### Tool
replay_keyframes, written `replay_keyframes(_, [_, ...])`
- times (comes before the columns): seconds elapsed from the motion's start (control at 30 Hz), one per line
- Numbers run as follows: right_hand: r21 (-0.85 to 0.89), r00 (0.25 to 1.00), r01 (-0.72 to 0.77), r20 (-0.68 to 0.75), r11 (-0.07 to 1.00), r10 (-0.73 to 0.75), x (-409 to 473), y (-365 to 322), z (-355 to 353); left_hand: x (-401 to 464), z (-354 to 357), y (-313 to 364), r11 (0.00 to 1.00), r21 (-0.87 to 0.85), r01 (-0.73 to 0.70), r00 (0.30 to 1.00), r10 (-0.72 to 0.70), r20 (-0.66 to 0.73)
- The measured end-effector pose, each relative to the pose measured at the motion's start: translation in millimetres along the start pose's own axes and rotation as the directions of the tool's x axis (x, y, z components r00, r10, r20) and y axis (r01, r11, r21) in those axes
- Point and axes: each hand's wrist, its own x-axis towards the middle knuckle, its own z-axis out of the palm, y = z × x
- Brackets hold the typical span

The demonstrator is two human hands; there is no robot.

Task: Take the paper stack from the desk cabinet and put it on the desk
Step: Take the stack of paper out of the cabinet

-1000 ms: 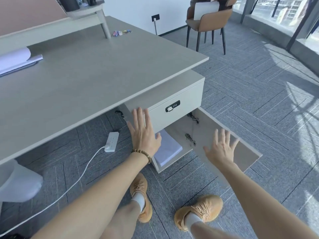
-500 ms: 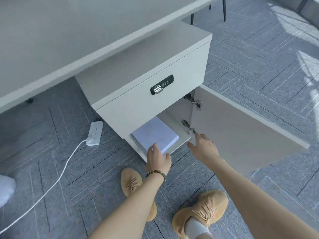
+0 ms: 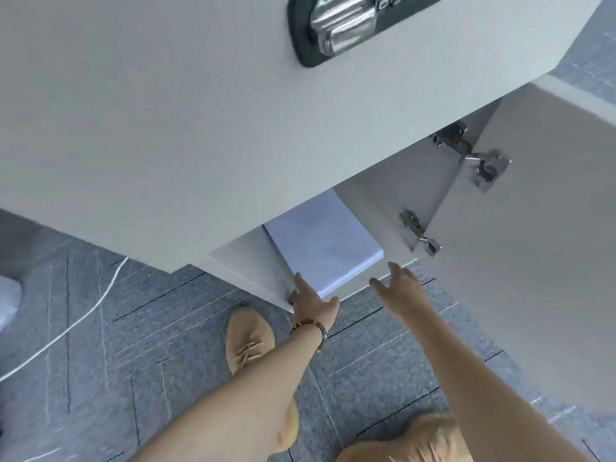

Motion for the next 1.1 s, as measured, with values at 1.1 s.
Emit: replay_keyframes(1.1, [0.253, 0.992, -0.115, -0.023, 0.961, 0.125, 42, 79, 24, -14, 67, -45, 0.961, -0.254, 0.111, 0.986, -0.138, -0.089])
